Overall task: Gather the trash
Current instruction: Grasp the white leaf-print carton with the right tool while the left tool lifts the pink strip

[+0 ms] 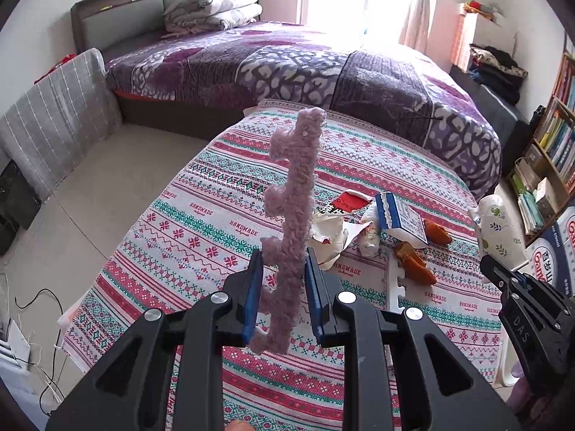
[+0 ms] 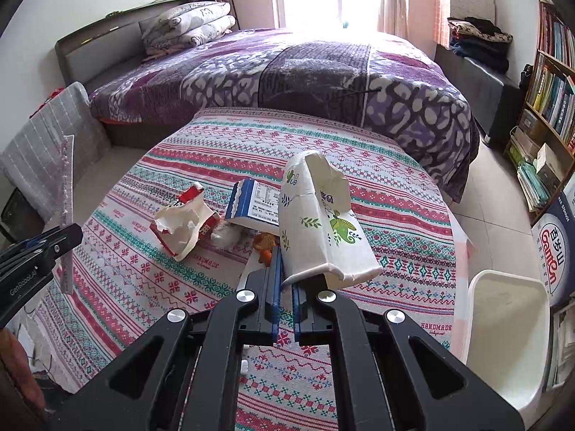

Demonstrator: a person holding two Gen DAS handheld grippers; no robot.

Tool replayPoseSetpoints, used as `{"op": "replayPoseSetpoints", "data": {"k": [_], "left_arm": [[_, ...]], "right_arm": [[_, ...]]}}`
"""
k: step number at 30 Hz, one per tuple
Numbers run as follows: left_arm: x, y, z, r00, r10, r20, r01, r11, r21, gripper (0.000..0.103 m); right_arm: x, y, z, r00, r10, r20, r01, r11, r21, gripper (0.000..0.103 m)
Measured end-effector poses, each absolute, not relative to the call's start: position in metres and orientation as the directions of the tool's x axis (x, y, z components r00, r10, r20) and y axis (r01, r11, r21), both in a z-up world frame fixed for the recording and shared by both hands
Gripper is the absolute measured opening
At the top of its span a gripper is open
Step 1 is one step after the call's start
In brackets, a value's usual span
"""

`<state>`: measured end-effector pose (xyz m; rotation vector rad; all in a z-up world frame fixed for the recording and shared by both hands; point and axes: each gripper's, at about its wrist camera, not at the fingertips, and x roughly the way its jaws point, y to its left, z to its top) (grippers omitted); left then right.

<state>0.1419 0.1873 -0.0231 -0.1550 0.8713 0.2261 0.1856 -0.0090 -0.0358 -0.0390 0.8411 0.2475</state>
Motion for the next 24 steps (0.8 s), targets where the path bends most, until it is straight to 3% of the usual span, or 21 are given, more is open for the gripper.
{"op": "replayPoseSetpoints", "data": {"k": [24], "left_arm": [[0.153,0.114,-0.013,0.653,0.058,-0.755,-0.140,0.989,-0.045,0.023]], "right_arm": [[0.174,-0.071,-0.016,0.689,0.142,-0.711,-0.130,0.989,0.072,0.004]]}}
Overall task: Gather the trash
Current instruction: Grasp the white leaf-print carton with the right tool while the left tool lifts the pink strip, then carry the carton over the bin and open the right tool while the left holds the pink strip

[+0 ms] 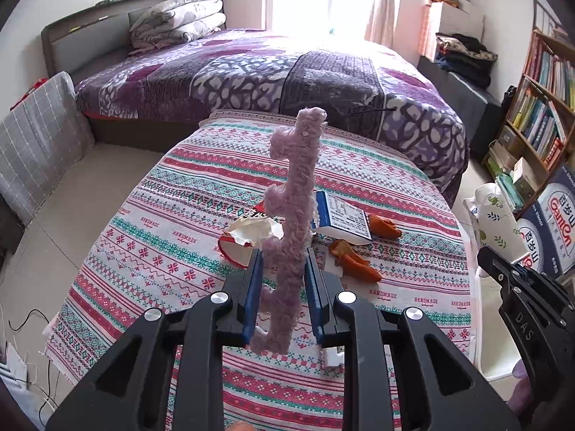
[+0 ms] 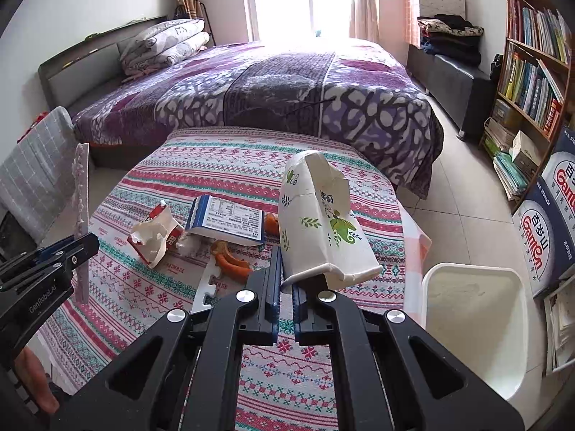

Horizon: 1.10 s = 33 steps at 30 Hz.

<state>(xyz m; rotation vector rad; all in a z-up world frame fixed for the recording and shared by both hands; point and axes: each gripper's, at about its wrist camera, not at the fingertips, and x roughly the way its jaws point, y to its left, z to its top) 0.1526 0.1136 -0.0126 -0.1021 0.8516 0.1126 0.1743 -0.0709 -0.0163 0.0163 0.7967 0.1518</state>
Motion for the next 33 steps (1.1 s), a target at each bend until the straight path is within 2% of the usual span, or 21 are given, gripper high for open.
{"op": "replayPoseSetpoints", "data": {"k": [10,22,25,30,33], "left_arm": [[0.158,0.075,-0.013,0.655,0.010,-0.756,-0.073,0.996,-0.050,0.023],[0.163,0.030,-0.019,0.638,-0.062,-0.768,0.018,0.998,-0.065,0.023],[0.165,0.018,-0.020,0.630,-0.100,-0.770,0.050,0.995,-0.089,0.023],[0.167,-0.006,-0.023,0.615,-0.149,-0.774,0.103,0.989,-0.109,0.023],[0.167,-0.022,-0.025,0.604,-0.180,-0.776,0.133,0.983,-0.125,0.023]], "right_arm": [[0.173,-0.117,-0.015,0.687,0.084,-0.722,-0.027,0.996,0.091,0.005],[0.174,-0.187,-0.029,0.620,-0.010,-0.784,0.194,0.971,0.141,0.007],[0.172,-0.204,-0.033,0.597,-0.042,-0.801,0.251,0.958,0.136,0.012],[0.164,-0.228,-0.035,0.591,-0.088,-0.802,0.316,0.940,0.130,0.034],[0.158,-0.244,-0.034,0.594,-0.109,-0.797,0.349,0.928,0.133,0.040]]}}
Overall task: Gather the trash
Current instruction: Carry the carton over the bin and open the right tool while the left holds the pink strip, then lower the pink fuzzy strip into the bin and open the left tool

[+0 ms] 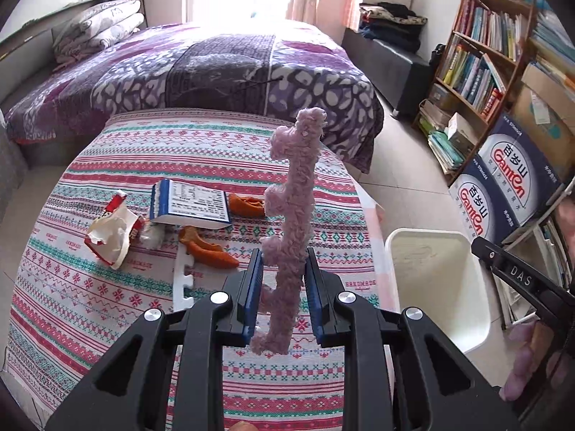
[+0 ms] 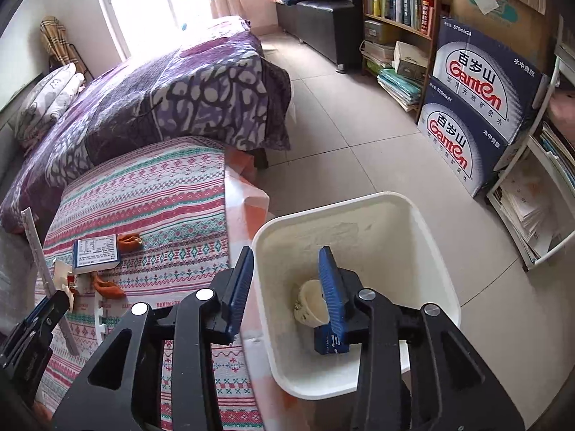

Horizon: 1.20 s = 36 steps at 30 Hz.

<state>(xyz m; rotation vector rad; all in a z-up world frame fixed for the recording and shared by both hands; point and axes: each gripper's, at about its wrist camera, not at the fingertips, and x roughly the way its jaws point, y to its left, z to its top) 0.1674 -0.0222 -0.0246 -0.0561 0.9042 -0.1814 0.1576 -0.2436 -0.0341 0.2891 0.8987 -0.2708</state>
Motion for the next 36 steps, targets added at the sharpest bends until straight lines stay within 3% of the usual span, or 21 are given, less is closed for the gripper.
{"op": "replayPoseSetpoints", "data": {"k": [13,17,27,28,29,31,36], "left_arm": [[0.168,-0.099,-0.038,0.515,-0.342,-0.786,0.299,0.931,-0.209,0.023],[0.165,-0.124,-0.045,0.473,-0.390,-0.790,0.349,0.906,-0.238,0.023],[0.169,-0.161,-0.058,0.333,-0.548,-0.768,0.406,0.818,-0.407,0.024],[0.169,-0.164,-0.058,0.318,-0.565,-0.761,0.412,0.805,-0.426,0.029],[0.169,-0.166,-0.059,0.304,-0.580,-0.756,0.414,0.795,-0.443,0.046],[0.169,-0.166,-0.059,0.300,-0.596,-0.745,0.406,0.787,-0.466,0.063],[0.168,-0.159,-0.060,0.331,-0.548,-0.768,0.390,0.821,-0.417,0.064]], "right_arm": [[0.136,-0.293,-0.028,0.591,-0.200,-0.781,0.452,0.884,0.116,0.054],[0.130,-0.306,-0.026,0.588,-0.224,-0.777,0.480,0.870,0.111,0.064],[0.113,-0.347,-0.024,0.571,-0.261,-0.778,0.571,0.808,0.147,0.077],[0.112,-0.349,-0.024,0.570,-0.262,-0.779,0.574,0.805,0.149,0.078],[0.111,-0.350,-0.024,0.570,-0.263,-0.778,0.577,0.803,0.151,0.079],[0.109,-0.352,-0.023,0.571,-0.267,-0.776,0.582,0.798,0.155,0.081],[0.108,-0.349,-0.020,0.585,-0.278,-0.762,0.585,0.795,0.159,0.088]]}}
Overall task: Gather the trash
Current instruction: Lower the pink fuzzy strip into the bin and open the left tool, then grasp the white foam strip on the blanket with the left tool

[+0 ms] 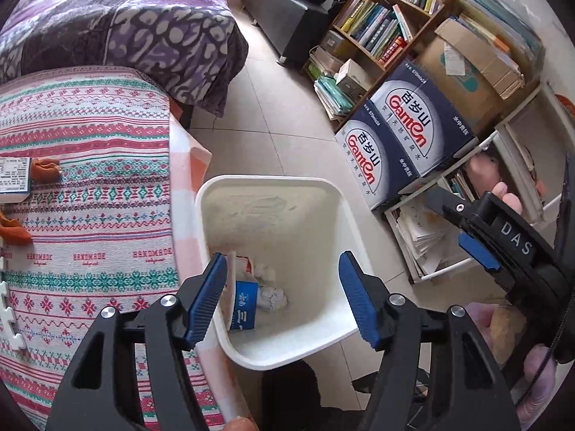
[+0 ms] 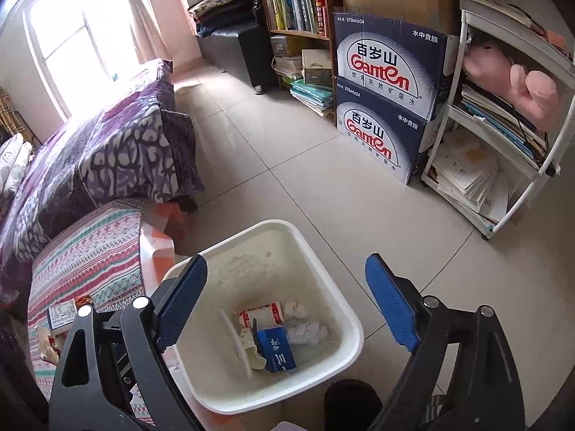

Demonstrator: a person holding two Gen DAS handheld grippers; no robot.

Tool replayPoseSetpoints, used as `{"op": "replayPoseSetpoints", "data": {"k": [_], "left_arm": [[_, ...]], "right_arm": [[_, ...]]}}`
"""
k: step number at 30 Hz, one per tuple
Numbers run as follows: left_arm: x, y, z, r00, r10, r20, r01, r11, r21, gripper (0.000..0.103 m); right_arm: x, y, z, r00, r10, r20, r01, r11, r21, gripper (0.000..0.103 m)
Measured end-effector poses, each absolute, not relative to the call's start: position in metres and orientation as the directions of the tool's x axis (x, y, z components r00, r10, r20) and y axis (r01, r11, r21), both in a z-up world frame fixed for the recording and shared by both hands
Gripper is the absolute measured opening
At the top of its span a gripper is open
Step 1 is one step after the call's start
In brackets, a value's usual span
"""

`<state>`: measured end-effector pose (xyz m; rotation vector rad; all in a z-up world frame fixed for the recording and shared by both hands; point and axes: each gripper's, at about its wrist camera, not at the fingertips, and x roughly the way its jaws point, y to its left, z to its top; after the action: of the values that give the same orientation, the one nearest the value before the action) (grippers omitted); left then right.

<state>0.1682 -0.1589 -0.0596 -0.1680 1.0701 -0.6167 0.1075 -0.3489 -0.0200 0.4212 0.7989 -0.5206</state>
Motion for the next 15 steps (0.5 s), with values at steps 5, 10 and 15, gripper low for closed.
{"op": "replayPoseSetpoints", "data": {"k": [5,10,15], "left_arm": [[0.171,-0.133,-0.062,0.397,-0.444,-0.803,0.336,0.885,-0.323,0.068],[0.175,-0.103,-0.067,0.442,-0.326,-0.836,0.260,0.938,-0.229,0.072],[0.181,-0.069,-0.075,0.455,-0.211,-0.865,0.169,0.974,-0.149,0.073]], "right_arm": [[0.113,-0.335,-0.019,0.590,-0.275,-0.759,0.565,0.812,0.145,0.093],[0.123,-0.315,-0.022,0.583,-0.254,-0.772,0.525,0.843,0.118,0.095],[0.132,-0.291,-0.025,0.579,-0.224,-0.784,0.475,0.874,0.101,0.096]]}}
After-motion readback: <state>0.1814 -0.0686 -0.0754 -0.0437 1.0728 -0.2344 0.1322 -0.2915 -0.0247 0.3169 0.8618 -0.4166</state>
